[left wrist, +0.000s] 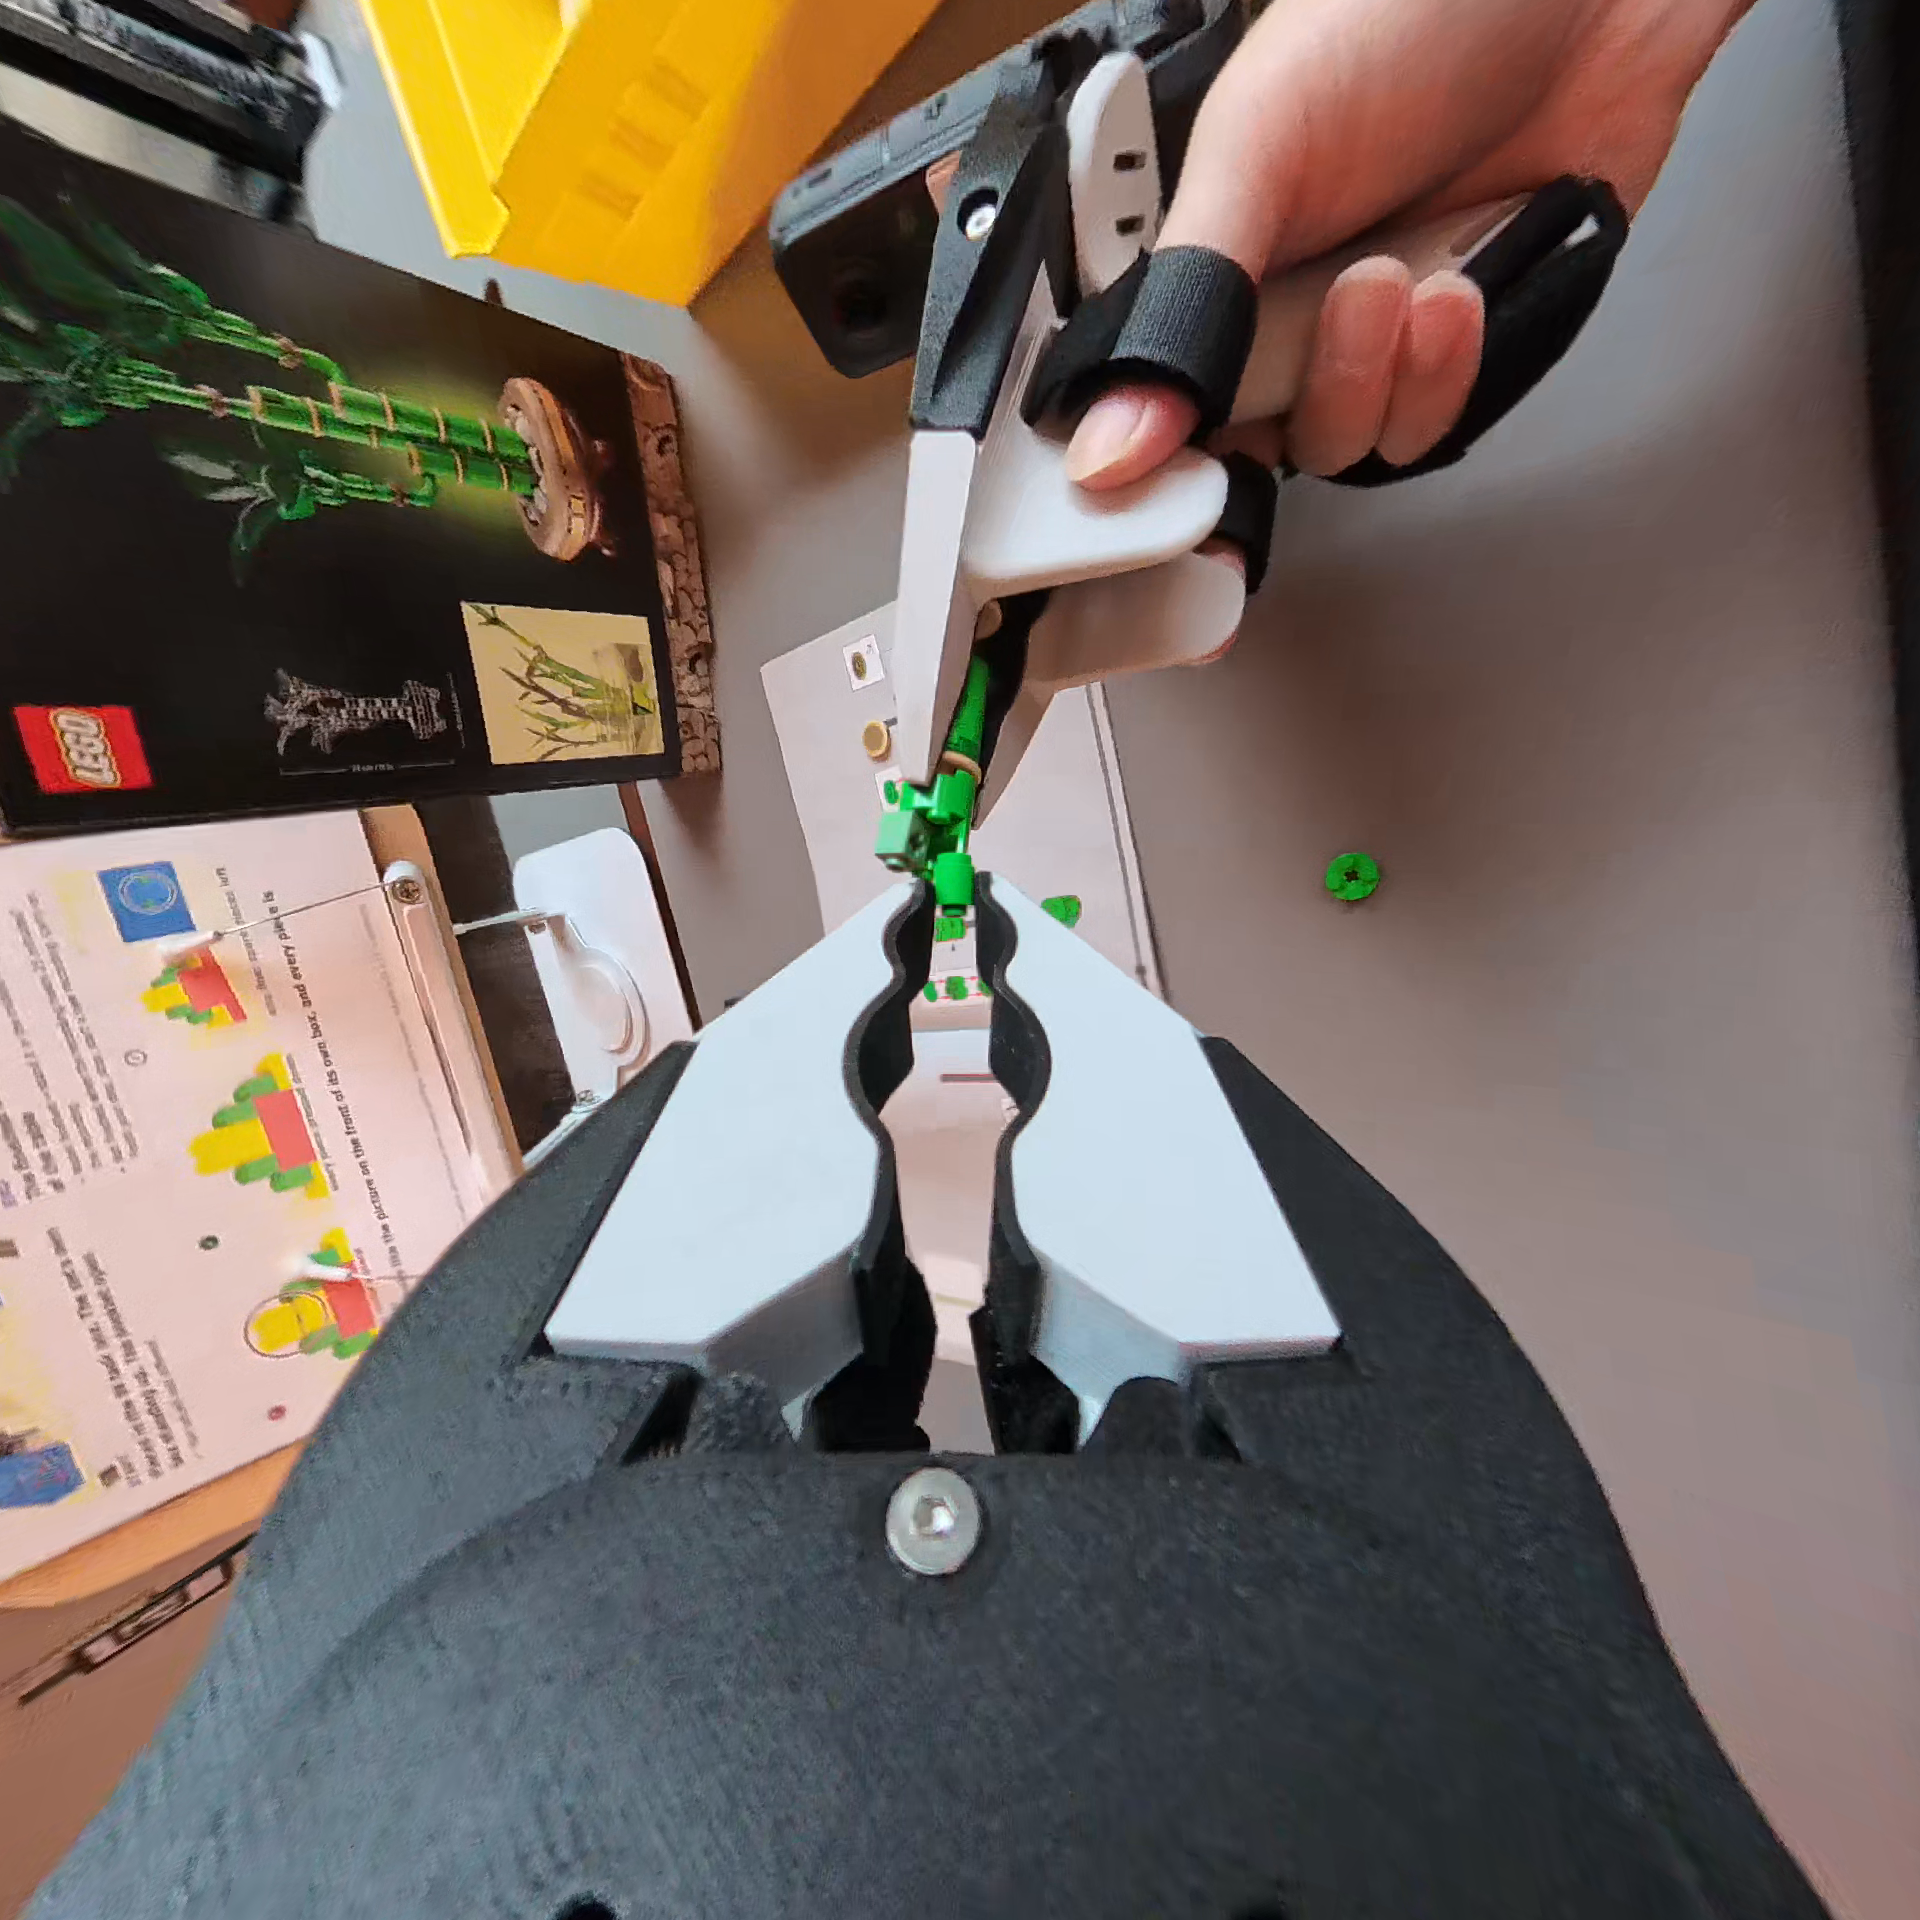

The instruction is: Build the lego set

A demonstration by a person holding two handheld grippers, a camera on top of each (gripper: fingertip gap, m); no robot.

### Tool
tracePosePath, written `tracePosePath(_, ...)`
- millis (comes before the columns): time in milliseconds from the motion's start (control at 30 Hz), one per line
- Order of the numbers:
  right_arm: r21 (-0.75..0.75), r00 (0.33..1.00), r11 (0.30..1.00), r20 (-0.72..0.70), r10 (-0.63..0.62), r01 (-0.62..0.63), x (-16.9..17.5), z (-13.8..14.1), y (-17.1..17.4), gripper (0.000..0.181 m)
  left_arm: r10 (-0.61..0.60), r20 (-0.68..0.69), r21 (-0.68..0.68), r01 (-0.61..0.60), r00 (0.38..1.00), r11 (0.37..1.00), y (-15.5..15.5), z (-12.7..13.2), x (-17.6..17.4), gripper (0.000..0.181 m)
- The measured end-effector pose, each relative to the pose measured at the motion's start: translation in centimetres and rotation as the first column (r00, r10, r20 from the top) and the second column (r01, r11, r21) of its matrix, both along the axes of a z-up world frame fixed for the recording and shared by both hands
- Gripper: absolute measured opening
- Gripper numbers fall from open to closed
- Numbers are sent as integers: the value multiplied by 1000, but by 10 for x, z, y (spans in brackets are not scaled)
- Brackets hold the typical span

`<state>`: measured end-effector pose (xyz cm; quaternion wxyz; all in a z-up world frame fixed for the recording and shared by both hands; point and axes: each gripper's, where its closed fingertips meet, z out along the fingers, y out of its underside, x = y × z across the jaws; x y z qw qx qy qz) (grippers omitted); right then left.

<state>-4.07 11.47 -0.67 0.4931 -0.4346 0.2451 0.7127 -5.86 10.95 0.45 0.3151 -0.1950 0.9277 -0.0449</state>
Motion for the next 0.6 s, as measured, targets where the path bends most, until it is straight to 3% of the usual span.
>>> tracePosePath(333,-58,981,997,-181,-64,54,25,-10,0,14,-17,-100,182,35,995,983,8,-12,35,5)
tracePosePath(600,-95,966,994,-248,-72,50,31,-17,1,15,-19,-240,204,69,971,977,5,-24,39,5)
